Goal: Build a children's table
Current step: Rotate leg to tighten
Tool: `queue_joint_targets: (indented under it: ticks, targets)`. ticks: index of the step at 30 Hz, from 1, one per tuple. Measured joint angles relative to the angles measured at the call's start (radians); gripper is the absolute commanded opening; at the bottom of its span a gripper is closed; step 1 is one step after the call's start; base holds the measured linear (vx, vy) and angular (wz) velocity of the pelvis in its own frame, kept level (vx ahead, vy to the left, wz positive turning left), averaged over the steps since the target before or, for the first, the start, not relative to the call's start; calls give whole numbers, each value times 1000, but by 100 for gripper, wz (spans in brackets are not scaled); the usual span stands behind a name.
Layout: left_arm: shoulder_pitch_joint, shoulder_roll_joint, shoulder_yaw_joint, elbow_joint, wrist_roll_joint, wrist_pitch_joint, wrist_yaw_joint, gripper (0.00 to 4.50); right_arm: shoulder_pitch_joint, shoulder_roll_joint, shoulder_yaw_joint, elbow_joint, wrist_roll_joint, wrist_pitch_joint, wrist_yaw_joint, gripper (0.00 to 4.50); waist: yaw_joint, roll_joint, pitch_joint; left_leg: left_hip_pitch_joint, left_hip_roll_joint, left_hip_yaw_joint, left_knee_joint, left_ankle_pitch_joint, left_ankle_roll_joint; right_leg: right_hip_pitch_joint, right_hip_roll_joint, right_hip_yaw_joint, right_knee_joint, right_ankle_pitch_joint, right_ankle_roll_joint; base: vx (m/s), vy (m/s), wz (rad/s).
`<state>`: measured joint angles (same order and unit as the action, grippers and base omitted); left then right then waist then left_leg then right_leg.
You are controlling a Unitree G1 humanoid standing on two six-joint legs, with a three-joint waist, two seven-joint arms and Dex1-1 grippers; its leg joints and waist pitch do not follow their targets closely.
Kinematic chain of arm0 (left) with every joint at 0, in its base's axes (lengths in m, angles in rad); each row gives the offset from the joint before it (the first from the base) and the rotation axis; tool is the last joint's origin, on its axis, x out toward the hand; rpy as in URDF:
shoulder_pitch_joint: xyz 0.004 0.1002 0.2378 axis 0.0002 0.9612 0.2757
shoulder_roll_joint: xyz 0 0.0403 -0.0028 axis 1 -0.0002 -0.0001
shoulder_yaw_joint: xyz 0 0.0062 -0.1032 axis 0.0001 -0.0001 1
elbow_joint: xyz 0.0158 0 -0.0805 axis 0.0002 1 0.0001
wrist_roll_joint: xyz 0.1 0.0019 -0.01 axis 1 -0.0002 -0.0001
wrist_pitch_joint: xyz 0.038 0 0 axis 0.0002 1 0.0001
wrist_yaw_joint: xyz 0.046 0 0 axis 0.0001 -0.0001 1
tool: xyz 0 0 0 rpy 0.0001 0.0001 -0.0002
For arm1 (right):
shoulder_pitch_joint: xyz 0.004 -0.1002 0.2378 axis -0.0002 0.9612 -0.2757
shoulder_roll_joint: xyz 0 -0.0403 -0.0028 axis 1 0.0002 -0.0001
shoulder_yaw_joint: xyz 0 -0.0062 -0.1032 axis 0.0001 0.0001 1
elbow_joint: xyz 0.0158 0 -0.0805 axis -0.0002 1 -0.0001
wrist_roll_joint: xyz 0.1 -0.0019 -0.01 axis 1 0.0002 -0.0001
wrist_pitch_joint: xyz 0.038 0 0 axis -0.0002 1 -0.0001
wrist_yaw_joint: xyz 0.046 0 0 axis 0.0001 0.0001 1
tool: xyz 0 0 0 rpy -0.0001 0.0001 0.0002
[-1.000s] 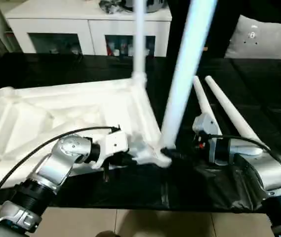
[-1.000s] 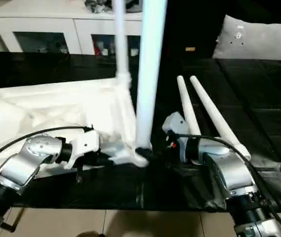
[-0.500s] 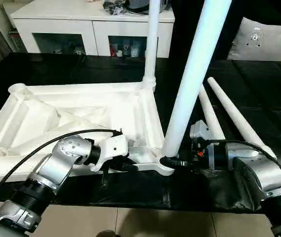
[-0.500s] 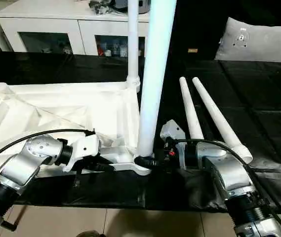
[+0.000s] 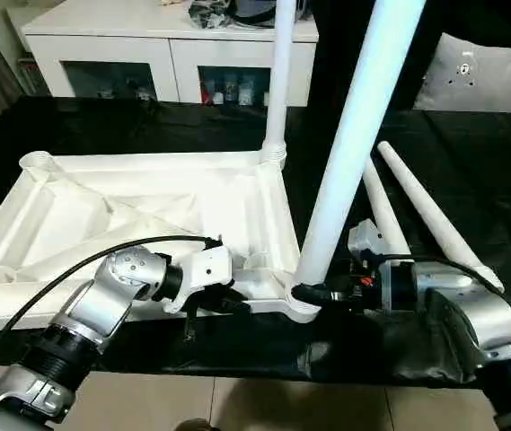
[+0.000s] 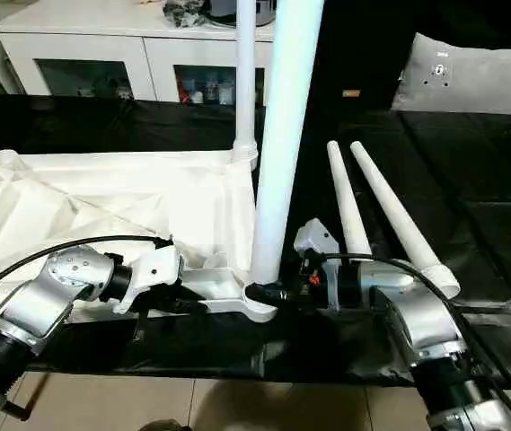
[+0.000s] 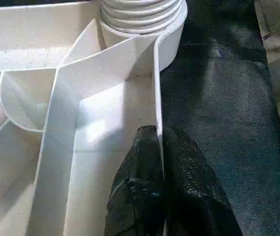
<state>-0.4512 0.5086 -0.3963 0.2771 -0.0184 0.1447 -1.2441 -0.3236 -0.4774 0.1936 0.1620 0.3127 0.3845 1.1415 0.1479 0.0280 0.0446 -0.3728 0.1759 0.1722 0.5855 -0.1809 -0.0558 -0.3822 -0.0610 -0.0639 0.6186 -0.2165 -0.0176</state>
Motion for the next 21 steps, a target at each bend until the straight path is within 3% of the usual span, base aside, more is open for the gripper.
queue_joint_targets:
  ticks: [6, 9, 12, 14, 19, 21]
  targets:
    - [1, -21, 15, 2, 2, 65, 43, 0, 4, 65, -20, 23, -13, -1, -101, 241, -8, 2, -2, 7, 0, 0, 0, 0, 0, 5, 0, 0, 3, 1, -1, 0, 0, 0]
    - [2, -73, 44, -7, 17, 172, 152, 0, 6, 156, -69, 63, -37, -21, -274, 241, -27, 3, -2, 11, 0, 0, 1, 0, -1, 7, 0, 1, 3, 3, -5, 0, 0, 0]
    - [5, -156, 68, -21, 21, 279, 267, 0, -12, 220, -112, 102, -52, -24, -428, 240, -41, 3, -2, 14, 0, 0, 1, 1, -1, 9, 0, 1, 3, 2, -3, 0, 0, 0]
    - [1, -261, 105, -31, 28, 396, 400, 0, -52, 292, -155, 156, -70, -24, -578, 240, -48, 3, -2, 14, 0, 0, 1, 1, -1, 10, 0, 1, 1, 4, -4, 0, 0, 0]
    - [-25, -365, 114, -32, 53, 488, 557, 0, -124, 364, -197, 243, -93, -35, -760, 240, -55, 3, -2, 11, 0, 0, -1, 1, -1, 8, 0, 0, -2, 5, -3, 0, 0, 0]
    - [-31, -368, 114, -32, 55, 486, 573, 0, -132, 373, -199, 257, -93, -58, -773, 296, -55, 3, -2, 6, 0, -1, -1, 1, -1, 4, 0, -1, -3, 7, -5, 0, 0, 0]
